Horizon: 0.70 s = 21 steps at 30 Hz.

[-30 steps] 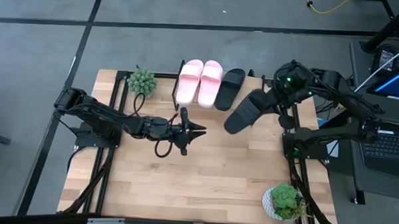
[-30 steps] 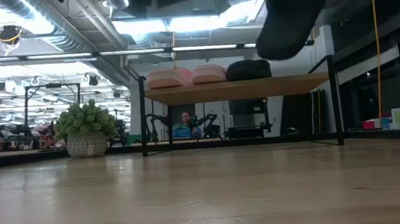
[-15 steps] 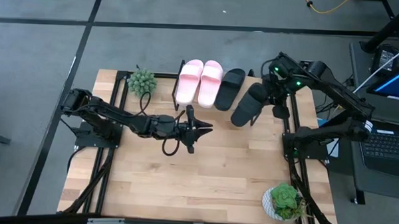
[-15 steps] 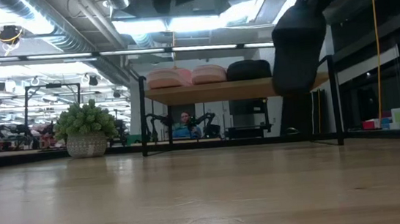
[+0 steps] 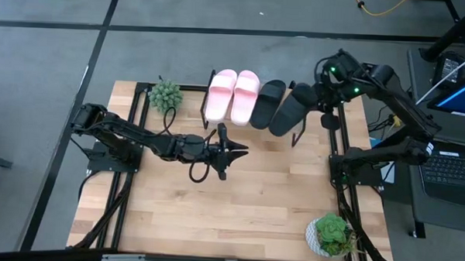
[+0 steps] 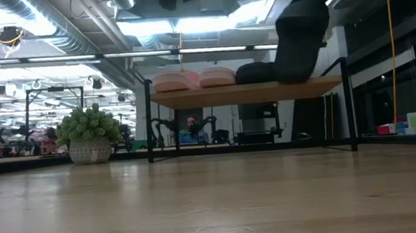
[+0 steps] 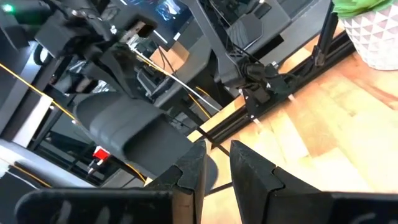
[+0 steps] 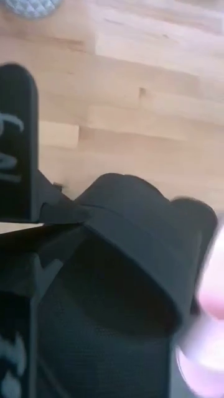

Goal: Pick and place slides into the shelf
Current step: Put the black slipper on the shelf

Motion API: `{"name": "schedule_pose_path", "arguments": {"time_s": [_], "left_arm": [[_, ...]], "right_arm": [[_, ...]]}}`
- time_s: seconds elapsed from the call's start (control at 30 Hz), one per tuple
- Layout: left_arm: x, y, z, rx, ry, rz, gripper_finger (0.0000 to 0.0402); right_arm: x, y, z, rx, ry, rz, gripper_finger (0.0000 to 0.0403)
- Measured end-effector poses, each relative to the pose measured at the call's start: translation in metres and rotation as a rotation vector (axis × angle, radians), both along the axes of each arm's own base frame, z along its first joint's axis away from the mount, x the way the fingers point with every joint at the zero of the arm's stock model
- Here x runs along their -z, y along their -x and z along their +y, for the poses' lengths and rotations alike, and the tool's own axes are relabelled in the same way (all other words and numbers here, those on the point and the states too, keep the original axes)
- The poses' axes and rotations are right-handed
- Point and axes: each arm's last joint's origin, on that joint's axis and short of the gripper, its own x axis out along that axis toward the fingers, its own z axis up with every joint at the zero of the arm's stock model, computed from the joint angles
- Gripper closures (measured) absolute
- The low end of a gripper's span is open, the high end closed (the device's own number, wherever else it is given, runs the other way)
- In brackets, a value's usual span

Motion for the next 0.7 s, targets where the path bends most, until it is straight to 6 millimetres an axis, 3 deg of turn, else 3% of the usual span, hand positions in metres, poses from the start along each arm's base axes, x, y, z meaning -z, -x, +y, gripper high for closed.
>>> {"name": "schedule_pose_path", "arguments": {"time_s": [0.13, 0.3, 0.7], "left_arm": [[0.0, 0.0, 0.0, 0.0, 0.0, 0.0, 0.0337], [0.0, 0.0, 0.0, 0.0, 0.001, 0.0, 0.0337], [0.0, 0.0, 0.0, -0.004, 0.045, -0.009, 0.0337]], "right_arm": [[-0.007, 0.001, 0.001, 0.005, 0.023, -0.015, 0.0401], [0.0, -0.002, -0.003, 0.012, -0.001, 0.034, 0.0401], [0.024, -0.023, -0.038, 0.097, 0.023, 0.201, 0.0401]]}}
